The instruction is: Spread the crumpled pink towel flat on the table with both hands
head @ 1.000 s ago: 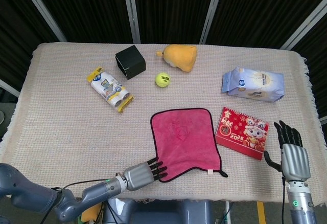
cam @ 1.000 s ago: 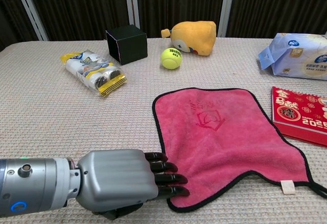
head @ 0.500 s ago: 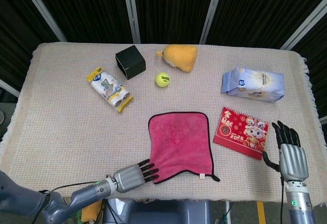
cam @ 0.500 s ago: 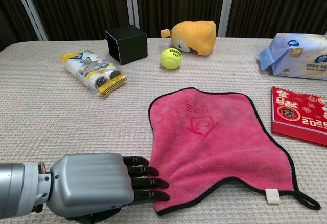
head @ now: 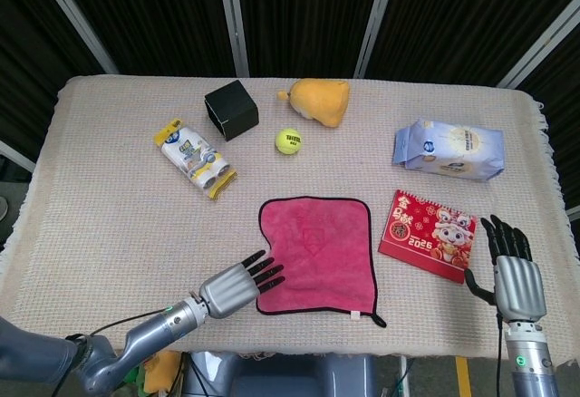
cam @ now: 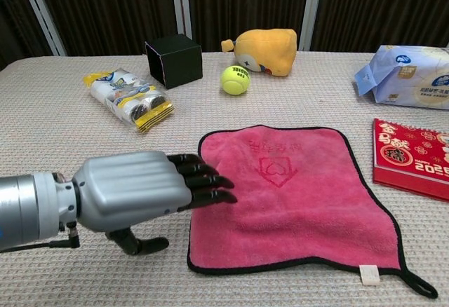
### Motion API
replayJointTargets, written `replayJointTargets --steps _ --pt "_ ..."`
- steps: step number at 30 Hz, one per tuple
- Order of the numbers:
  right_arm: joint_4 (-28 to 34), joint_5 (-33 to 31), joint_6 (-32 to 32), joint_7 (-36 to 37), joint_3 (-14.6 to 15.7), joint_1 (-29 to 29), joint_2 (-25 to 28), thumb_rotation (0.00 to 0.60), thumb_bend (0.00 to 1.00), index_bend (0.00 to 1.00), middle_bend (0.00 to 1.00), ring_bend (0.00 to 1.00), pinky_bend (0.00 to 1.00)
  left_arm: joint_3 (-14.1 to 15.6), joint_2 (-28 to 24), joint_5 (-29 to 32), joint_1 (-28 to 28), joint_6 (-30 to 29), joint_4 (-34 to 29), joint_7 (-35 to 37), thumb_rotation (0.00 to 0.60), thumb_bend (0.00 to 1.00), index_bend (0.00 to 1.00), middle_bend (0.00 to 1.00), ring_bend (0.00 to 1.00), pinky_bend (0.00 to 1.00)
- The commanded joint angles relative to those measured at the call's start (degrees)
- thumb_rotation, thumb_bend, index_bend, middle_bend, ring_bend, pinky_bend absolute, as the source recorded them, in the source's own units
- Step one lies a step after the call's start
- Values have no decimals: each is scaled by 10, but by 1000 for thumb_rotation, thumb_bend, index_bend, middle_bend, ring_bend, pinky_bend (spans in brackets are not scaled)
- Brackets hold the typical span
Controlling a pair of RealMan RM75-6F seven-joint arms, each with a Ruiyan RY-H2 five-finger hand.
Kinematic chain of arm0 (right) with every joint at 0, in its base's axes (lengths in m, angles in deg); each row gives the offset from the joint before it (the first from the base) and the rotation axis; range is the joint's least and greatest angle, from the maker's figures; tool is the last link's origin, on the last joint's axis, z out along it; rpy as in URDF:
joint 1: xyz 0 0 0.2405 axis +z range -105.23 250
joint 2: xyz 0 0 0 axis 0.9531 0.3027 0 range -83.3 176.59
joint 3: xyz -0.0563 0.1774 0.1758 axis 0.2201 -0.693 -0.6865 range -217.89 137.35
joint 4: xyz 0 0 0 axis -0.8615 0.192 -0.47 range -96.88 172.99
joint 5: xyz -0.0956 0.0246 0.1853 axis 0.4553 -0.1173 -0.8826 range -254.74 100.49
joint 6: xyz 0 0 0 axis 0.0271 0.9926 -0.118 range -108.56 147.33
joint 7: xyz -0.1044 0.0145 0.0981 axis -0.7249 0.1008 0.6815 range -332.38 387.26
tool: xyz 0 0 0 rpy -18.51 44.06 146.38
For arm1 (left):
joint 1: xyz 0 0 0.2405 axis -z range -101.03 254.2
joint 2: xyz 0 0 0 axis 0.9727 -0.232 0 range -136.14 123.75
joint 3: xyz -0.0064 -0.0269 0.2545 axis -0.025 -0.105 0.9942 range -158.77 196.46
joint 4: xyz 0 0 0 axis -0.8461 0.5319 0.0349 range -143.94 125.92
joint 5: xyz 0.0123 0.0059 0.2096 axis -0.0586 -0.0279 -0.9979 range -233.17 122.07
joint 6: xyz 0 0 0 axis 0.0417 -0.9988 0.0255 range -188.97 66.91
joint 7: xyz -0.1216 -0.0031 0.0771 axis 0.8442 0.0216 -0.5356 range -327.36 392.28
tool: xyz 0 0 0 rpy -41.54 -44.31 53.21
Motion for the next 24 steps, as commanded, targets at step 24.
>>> replayJointTargets --steps 24 --pt "-5 -5 12 -5 -5 0 -6 600 386 0 0 0 0 -64 -21 123 -6 62 87 -4 600 396 0 0 0 0"
